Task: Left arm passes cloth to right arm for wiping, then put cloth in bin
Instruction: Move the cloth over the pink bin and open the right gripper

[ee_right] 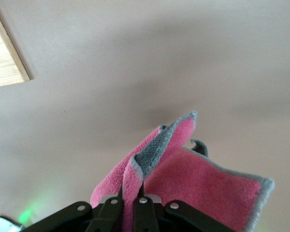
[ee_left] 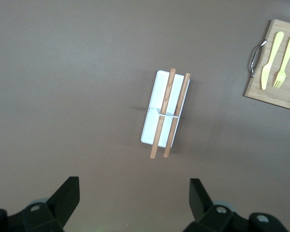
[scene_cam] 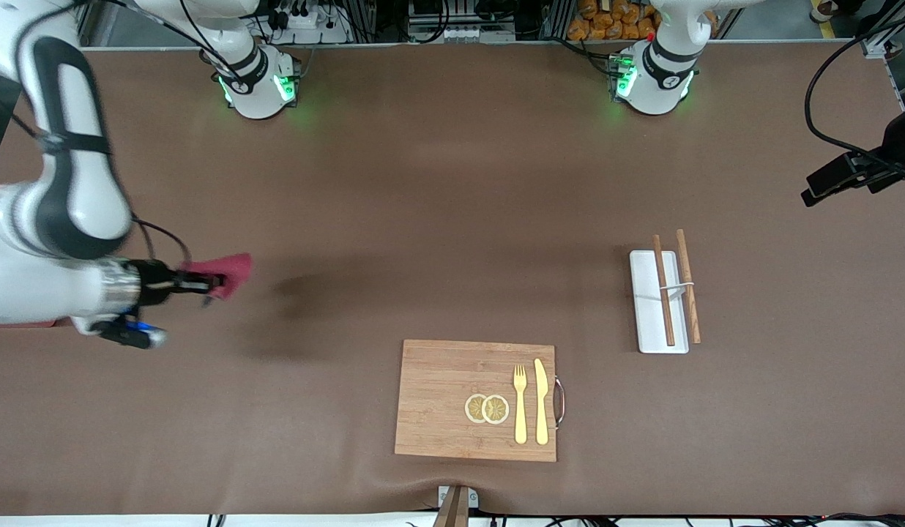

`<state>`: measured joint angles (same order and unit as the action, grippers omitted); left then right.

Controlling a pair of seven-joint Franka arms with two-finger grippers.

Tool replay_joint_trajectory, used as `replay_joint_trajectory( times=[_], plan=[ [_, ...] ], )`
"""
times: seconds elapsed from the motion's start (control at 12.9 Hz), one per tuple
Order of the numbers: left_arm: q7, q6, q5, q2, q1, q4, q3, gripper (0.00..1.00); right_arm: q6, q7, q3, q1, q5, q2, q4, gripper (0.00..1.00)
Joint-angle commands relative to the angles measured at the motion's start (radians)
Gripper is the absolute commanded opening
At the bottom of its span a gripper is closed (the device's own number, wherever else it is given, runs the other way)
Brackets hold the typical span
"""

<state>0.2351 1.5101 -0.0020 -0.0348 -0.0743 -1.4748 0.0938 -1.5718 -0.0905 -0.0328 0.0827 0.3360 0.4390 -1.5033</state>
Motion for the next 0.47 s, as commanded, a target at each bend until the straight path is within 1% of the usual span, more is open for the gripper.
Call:
replay_joint_trajectory(
  times=[0.0,0.08,0.16,0.23,0.31,0.39],
  plan=[
    [-0.017,-0.002,0.002,0.013,0.001,-0.002,0.0,1.0,0.111,0.154,-0.009,0.171,0.011,-0.006,0.002,0.0],
    [-0.017,-0.002,0.002,0.016,0.001,-0.002,-0.002,1.0,0.152,0.237,-0.007,0.231,-0.015,-0.006,0.005,0.0],
    [-0.017,-0.002,0.002,0.019,-0.001,-0.002,-0.005,1.0,0.195,0.314,-0.009,0.291,-0.088,-0.008,0.017,0.0],
    [-0.019,-0.002,0.002,0.021,-0.001,-0.002,-0.006,1.0,0.223,0.378,-0.009,0.351,-0.132,-0.005,0.029,0.0],
    [-0.019,-0.002,0.002,0.021,-0.001,-0.004,-0.008,1.0,0.234,0.468,-0.009,0.409,-0.153,-0.005,0.032,0.0],
    [-0.017,-0.002,0.002,0.021,-0.001,-0.004,-0.008,1.0,0.236,0.562,-0.007,0.448,-0.207,-0.008,0.049,0.0]
  ],
)
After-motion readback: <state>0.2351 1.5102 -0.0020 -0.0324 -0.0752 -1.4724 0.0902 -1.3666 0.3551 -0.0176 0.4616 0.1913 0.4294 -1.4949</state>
